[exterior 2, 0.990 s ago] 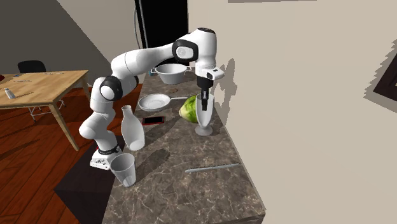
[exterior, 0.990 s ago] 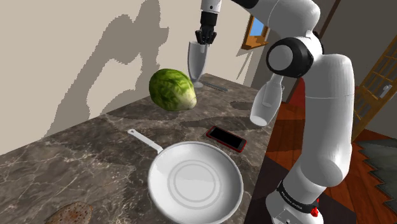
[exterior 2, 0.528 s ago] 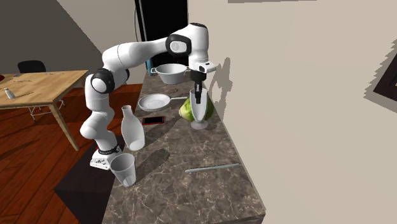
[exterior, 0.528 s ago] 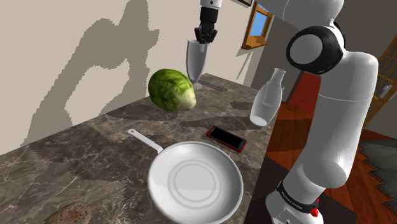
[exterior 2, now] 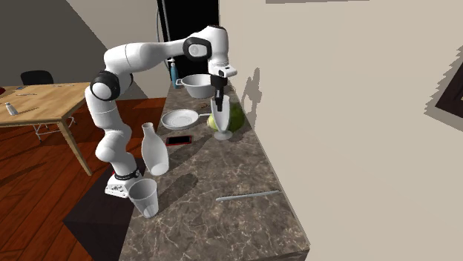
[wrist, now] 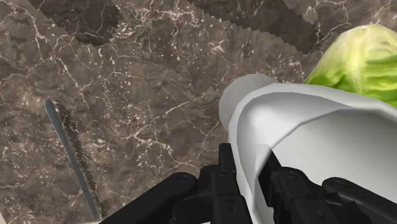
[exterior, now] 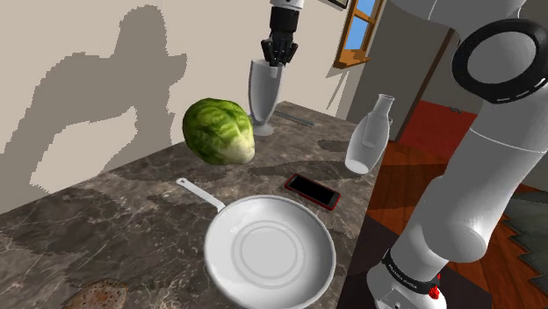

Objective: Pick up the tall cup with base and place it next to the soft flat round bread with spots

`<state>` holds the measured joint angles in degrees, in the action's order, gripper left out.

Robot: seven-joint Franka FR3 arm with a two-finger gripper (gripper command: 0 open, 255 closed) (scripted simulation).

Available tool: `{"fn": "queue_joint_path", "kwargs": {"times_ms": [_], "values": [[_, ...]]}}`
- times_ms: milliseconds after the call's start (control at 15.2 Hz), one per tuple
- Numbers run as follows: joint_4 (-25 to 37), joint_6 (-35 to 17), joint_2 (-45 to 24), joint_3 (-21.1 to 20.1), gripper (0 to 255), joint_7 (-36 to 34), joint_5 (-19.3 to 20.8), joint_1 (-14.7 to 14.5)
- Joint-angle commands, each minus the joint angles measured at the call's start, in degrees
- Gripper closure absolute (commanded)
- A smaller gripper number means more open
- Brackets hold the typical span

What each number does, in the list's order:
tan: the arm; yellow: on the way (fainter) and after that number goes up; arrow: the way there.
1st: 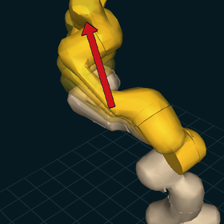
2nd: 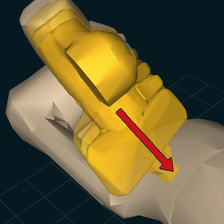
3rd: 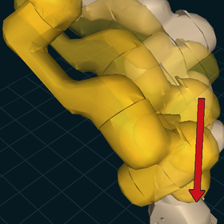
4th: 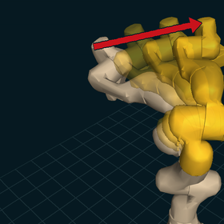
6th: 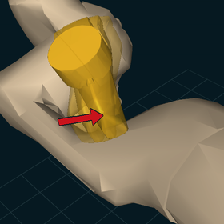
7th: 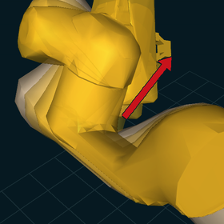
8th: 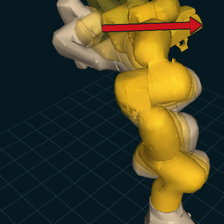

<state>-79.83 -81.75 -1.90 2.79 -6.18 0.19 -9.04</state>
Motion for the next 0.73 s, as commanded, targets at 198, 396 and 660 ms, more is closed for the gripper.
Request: {"fn": "queue_joint_path", "kwargs": {"times_ms": [198, 396, 660], "values": [[-6.55, -0.79, 5.78, -3.14, 255, -6.23, 0.05, -3.05], [-9.65, -1.15, 8.51, -5.27, 255, -10.15, -0.21, -4.83], [-12.65, -1.38, 11.29, -8.29, 255, -15.48, -0.83, -7.11]]}}
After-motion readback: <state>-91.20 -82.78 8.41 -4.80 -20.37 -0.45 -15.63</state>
